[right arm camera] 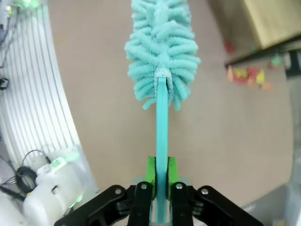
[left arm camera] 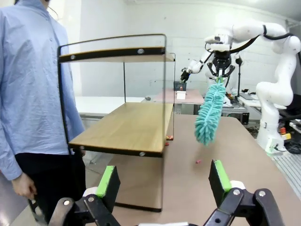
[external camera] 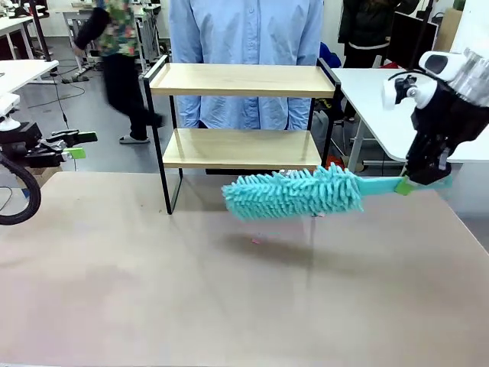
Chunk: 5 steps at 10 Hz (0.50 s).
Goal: Clean the shelf.
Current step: Hand the Duster back to the human.
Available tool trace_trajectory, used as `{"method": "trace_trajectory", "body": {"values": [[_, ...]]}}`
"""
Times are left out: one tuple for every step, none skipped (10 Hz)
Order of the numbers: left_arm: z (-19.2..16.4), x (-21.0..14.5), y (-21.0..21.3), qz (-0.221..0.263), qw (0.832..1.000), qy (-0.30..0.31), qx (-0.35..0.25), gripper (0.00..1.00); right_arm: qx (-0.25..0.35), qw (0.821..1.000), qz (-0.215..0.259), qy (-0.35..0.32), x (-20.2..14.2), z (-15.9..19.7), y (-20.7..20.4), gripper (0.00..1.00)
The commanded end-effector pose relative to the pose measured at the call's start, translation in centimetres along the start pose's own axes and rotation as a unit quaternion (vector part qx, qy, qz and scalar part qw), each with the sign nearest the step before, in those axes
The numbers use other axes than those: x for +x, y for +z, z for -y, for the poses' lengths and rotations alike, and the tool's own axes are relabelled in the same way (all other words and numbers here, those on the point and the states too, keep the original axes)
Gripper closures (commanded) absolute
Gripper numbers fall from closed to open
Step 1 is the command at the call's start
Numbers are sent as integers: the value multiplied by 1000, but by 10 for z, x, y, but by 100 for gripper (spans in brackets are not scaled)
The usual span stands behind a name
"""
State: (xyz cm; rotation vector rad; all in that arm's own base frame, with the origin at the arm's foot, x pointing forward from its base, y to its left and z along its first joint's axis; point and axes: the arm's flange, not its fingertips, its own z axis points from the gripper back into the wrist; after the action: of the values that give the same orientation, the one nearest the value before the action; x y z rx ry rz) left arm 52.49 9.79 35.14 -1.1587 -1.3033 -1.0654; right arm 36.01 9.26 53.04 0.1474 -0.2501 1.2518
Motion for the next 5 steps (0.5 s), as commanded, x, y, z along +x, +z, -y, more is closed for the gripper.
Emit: {"method": "trace_trajectory", "body": {"values": [[73,23,-27,-20,998,18,53,0,70,990,91,88,-9,19,-14,87],[96,22,-44,-23,997,25,62,0,77,983,116,120,-13,26,-16,87],[117,19,-64,-22,998,37,52,0,79,977,133,148,-17,34,-18,87],[134,16,-80,-17,998,47,43,0,77,973,148,161,-22,44,-18,87],[149,13,-93,-21,998,52,40,0,69,970,162,165,-27,51,-16,87]]}}
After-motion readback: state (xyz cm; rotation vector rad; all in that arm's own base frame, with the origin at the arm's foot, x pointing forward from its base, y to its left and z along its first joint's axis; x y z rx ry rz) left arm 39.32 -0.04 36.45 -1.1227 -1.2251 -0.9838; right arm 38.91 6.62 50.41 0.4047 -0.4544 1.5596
